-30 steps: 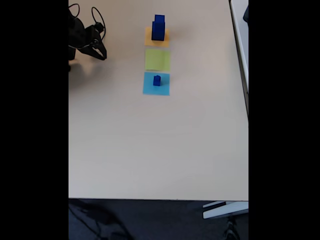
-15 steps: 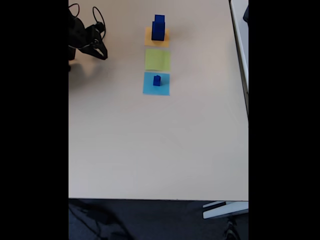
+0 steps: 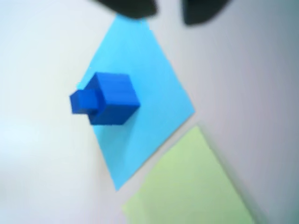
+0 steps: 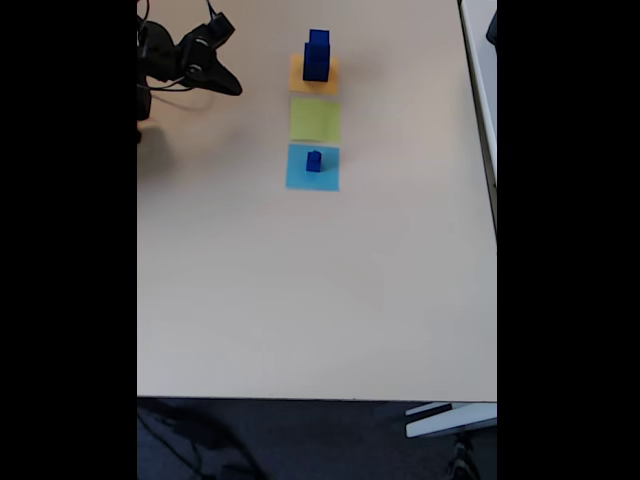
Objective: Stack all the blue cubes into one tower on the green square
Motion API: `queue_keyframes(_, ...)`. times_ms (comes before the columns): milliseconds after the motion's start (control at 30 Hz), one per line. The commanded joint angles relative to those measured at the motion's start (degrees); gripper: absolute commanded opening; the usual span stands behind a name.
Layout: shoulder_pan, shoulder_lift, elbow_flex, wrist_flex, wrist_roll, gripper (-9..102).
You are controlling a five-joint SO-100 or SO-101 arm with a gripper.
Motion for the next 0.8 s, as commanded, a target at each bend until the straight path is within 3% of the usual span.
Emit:
queue_keyframes(0,0.18,1.49,-4.66,-5.98,6.86,0)
queue_keyframes(133,1.05,1.49,-4.57,-12.22,22.85,0)
queue_keyframes(300,1.49,1.41,-5.45,-12.74,40.34,0)
queue_keyframes(767,2.02,1.32,-3.60,-17.58,63.90,0)
